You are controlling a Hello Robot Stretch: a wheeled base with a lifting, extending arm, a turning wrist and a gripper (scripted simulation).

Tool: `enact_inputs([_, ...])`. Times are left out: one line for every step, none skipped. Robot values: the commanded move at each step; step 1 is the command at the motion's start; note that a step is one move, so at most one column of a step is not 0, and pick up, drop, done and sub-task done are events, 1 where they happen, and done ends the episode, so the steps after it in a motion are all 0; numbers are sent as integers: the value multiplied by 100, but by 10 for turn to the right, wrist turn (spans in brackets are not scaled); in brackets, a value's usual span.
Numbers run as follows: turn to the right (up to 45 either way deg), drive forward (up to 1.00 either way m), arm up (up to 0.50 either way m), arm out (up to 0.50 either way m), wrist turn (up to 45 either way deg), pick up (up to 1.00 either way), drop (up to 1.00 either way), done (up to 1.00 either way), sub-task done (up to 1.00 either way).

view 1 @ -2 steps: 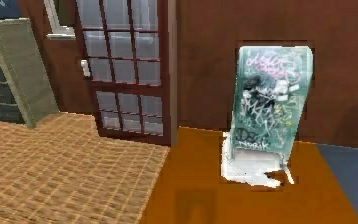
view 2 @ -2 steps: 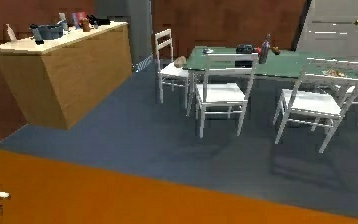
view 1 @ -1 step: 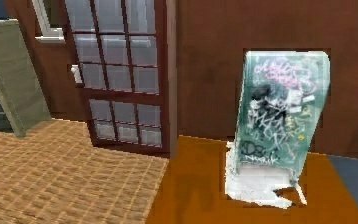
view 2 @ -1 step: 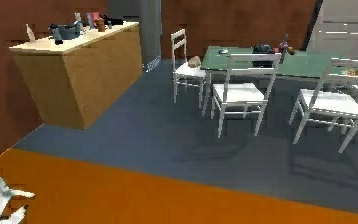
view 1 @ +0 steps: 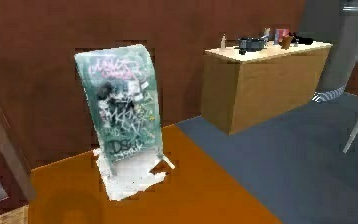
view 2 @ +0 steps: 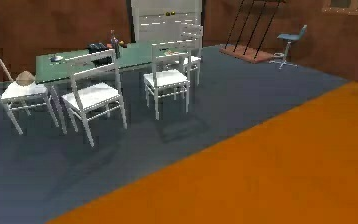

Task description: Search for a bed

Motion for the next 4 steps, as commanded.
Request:
enact_inputs([450,0,0,0,0,0,0,0,0])
enact_inputs([120,0,0,0,0,0,0,0,0])
enact_inputs([0,10,0,0,0,0,0,0,0])
enact_inputs([-450,0,0,0,0,0,0,0,0])
